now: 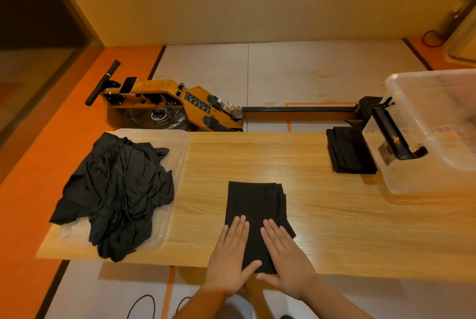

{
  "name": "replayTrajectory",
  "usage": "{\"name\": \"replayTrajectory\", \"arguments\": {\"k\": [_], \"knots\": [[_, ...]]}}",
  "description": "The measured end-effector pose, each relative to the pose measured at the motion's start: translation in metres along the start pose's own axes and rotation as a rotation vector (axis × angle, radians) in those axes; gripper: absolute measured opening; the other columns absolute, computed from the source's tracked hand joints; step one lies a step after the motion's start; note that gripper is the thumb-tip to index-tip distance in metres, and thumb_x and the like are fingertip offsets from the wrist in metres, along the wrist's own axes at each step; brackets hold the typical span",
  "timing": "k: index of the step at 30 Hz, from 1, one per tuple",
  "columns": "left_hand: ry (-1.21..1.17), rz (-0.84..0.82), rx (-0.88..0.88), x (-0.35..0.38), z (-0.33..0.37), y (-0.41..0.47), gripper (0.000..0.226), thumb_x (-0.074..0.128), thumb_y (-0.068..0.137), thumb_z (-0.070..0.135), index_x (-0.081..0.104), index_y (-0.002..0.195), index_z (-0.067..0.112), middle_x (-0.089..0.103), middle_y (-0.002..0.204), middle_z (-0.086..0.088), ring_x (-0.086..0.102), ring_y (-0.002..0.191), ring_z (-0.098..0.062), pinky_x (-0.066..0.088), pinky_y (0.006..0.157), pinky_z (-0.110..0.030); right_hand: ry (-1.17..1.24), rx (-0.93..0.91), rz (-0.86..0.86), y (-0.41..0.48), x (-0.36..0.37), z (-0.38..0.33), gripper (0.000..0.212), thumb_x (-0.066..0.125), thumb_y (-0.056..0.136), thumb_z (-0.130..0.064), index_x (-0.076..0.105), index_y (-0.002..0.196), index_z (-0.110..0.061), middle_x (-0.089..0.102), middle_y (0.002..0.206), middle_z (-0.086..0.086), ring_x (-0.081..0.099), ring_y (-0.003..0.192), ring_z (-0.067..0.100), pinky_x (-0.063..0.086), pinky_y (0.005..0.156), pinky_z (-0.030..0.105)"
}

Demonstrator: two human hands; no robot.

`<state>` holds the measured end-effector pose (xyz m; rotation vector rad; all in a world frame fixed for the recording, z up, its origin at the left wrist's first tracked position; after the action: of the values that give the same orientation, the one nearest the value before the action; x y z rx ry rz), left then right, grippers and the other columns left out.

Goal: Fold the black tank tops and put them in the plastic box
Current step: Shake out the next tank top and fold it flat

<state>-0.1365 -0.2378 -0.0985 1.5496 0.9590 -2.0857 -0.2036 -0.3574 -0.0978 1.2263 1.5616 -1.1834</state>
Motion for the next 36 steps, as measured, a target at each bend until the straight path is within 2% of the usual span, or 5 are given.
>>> {"name": "replayTrajectory", "arguments": {"k": [7, 14, 22, 28, 36], "knots": [[0.113, -0.067, 0.042, -0.001, 0.007, -0.018, 0.096, 0.053, 0.094, 0.029, -0.028, 0.147, 0.021, -0.039, 0.150, -0.004, -0.035, 0.139, -0.022, -0.015, 0.119, -0.039, -0.024, 0.049, -0.036, -0.001, 0.008, 0.002, 0.139, 0.089, 0.048, -0.006, -0.004, 0.150, 0.000, 0.046, 0.143, 0.018, 0.031, 0.140, 0.032, 0.001, 0.117, 0.040], [0.082, 0.048, 0.052, 0.012, -0.004, -0.037, 0.143, 0.085, 0.032, -0.002, 0.009, 0.152, 0.014, 0.044, 0.148, -0.011, 0.044, 0.134, -0.024, 0.046, 0.102, -0.040, -0.033, -0.032, -0.077, -0.013, 0.009, -0.002, 0.121, 0.088, 0.039, -0.015, 0.030, 0.145, -0.003, 0.050, 0.141, 0.015, 0.047, 0.130, 0.028, 0.007, 0.112, 0.038], [-0.219, 0.010, 0.090, -0.024, -0.004, -0.045, 0.061, 0.046, 0.094, 0.024, 0.023, 0.150, 0.035, 0.007, 0.156, 0.020, 0.005, 0.145, 0.001, -0.002, 0.120, -0.026, 0.124, -0.075, -0.127, -0.009, -0.041, 0.003, 0.055, 0.039, 0.092, -0.037, 0.039, 0.146, -0.025, 0.016, 0.156, -0.008, 0.020, 0.146, 0.013, 0.012, 0.116, 0.028], [-0.595, 0.094, -0.088, -0.052, -0.037, -0.016, 0.017, 0.046, 0.099, 0.036, 0.053, 0.111, 0.046, 0.066, 0.101, 0.019, 0.059, 0.093, 0.001, 0.049, 0.084, -0.023, 0.402, 0.158, -0.113, 0.018, -0.074, 0.033, 0.035, 0.041, 0.097, -0.035, 0.059, 0.126, -0.027, 0.070, 0.109, 0.001, 0.062, 0.093, 0.014, 0.049, 0.083, 0.029], [-0.850, -0.007, -0.200, -0.067, -0.056, 0.041, 0.026, 0.034, 0.102, 0.044, 0.052, 0.107, 0.027, 0.066, 0.095, 0.000, 0.063, 0.086, -0.011, 0.052, 0.074, -0.029, 0.723, 0.339, -0.101, 0.055, -0.077, 0.064, 0.025, 0.038, 0.101, -0.039, 0.057, 0.114, -0.030, 0.066, 0.107, -0.008, 0.060, 0.098, 0.010, 0.047, 0.090, 0.033]]}}
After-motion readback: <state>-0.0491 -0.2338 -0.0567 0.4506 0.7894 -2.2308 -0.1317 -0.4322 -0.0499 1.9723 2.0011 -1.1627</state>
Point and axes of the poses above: each hand's wrist, its own y-axis towards the middle knuckle, its own x-axis out of the palm, z = x × y, the point moved 7 cm from there along y, towards the middle knuckle
